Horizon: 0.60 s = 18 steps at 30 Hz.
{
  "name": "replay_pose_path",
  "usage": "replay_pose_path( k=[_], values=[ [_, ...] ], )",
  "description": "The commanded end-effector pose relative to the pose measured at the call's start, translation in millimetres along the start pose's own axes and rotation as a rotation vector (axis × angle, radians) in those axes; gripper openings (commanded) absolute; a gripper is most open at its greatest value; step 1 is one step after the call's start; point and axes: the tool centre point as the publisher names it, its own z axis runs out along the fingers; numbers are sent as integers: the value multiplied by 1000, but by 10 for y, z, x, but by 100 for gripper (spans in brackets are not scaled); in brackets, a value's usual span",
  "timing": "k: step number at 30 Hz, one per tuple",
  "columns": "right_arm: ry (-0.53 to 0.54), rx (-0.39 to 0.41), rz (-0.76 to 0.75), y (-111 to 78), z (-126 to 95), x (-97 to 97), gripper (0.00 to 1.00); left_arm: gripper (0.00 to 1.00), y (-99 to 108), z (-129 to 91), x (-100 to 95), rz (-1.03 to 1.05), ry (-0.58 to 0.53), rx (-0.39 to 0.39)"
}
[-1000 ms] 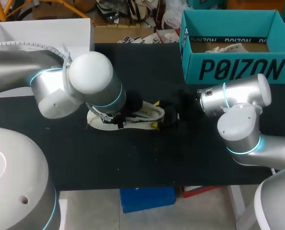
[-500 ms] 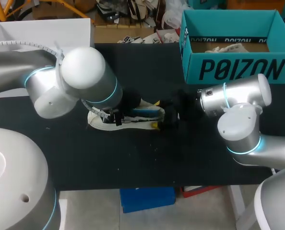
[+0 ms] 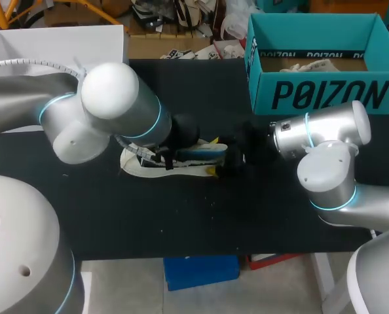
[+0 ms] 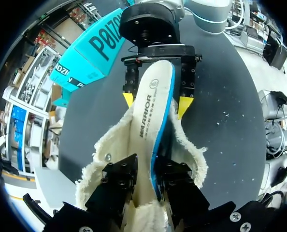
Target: Take the shoe out of the shoebox, open the shoe tongue, remove and reinsert the insole, then place the shoe into the shoebox
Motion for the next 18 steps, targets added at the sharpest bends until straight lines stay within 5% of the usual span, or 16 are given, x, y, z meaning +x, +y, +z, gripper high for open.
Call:
replay_pose_path(
  k=[1, 18],
  values=[
    [-1, 3, 1, -39, 21, -27, 0, 27, -61, 71, -17, 11, 2, 26],
    [-1, 3, 1, -39, 21, -27, 0, 24, -508, 174, -59, 76, 17, 93]
  ],
)
